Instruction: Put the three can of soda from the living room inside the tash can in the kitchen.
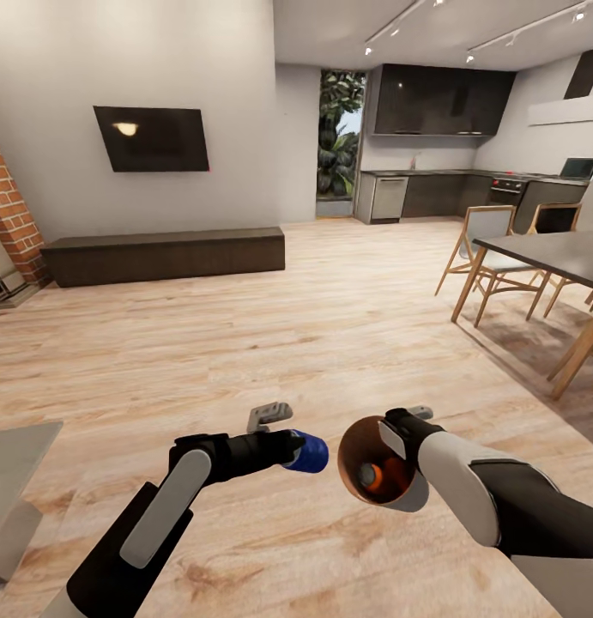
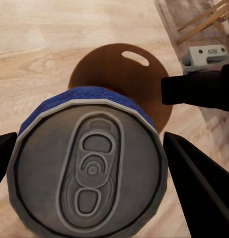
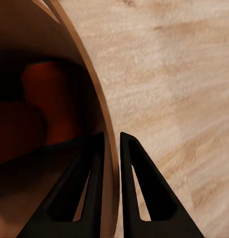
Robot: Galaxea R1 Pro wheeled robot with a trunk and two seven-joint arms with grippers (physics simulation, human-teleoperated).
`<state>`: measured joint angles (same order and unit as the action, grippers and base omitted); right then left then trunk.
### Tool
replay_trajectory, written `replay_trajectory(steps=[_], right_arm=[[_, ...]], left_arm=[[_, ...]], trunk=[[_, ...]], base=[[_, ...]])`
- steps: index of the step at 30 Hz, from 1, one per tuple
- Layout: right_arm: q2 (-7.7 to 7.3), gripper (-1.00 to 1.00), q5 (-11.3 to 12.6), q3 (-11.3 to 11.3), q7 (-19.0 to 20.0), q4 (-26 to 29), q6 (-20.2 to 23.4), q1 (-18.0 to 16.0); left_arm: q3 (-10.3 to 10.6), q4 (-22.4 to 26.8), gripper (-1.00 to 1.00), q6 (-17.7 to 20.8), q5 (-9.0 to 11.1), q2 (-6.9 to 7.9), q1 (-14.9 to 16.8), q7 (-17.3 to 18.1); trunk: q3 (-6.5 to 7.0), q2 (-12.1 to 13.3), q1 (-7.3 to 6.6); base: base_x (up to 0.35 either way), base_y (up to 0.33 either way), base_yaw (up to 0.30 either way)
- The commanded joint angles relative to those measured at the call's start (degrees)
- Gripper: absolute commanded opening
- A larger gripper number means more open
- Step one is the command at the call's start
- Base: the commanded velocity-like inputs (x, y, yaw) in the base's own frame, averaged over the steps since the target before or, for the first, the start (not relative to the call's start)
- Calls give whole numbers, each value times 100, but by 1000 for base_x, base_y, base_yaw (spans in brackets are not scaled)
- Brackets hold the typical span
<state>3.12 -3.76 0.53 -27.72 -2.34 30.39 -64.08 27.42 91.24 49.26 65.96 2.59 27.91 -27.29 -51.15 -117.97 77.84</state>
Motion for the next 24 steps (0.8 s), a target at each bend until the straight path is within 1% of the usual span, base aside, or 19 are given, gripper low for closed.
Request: replay_trajectory(steps=[1, 4, 6, 8, 12, 20, 23, 24], right_arm=[[2, -100, -46, 117, 14, 5, 10, -2], [26, -100, -46, 121, 13, 5, 14, 0], [106, -100, -48, 118, 15, 5, 20, 2], [175, -100, -51, 119, 15, 5, 24, 28], [301, -100, -54, 124, 19, 5, 27, 76], [400, -100, -52, 131, 21, 5, 28, 112], [455, -100, -54, 132, 23, 5, 28, 114], [467, -100, -54, 132, 29, 7, 28, 115]], left_arm=[[0, -1, -100, 3, -13, 1, -3, 69], [3, -6, -100, -13, -18, 3, -9, 315], [7, -8, -100, -45, -20, 0, -8, 445], [8, -9, -100, -60, -23, -2, -7, 489], [11, -12, -100, -76, -42, -4, -3, 505], [9, -49, -100, -107, -108, -34, 9, 474], [4, -87, -100, -205, -141, -65, 12, 442], [6, -145, -100, -265, -186, -78, 15, 430]], trunk=[[1, 0, 0], [1, 0, 0], [1, 0, 0], [1, 0, 0], [1, 0, 0], [1, 0, 0], [1, 0, 0], [1, 0, 0]], base=[[0, 0, 0], [0, 0, 0], [0, 0, 0], [0, 0, 0], [0, 0, 0], [0, 0, 0], [0, 0, 0], [0, 0, 0]])
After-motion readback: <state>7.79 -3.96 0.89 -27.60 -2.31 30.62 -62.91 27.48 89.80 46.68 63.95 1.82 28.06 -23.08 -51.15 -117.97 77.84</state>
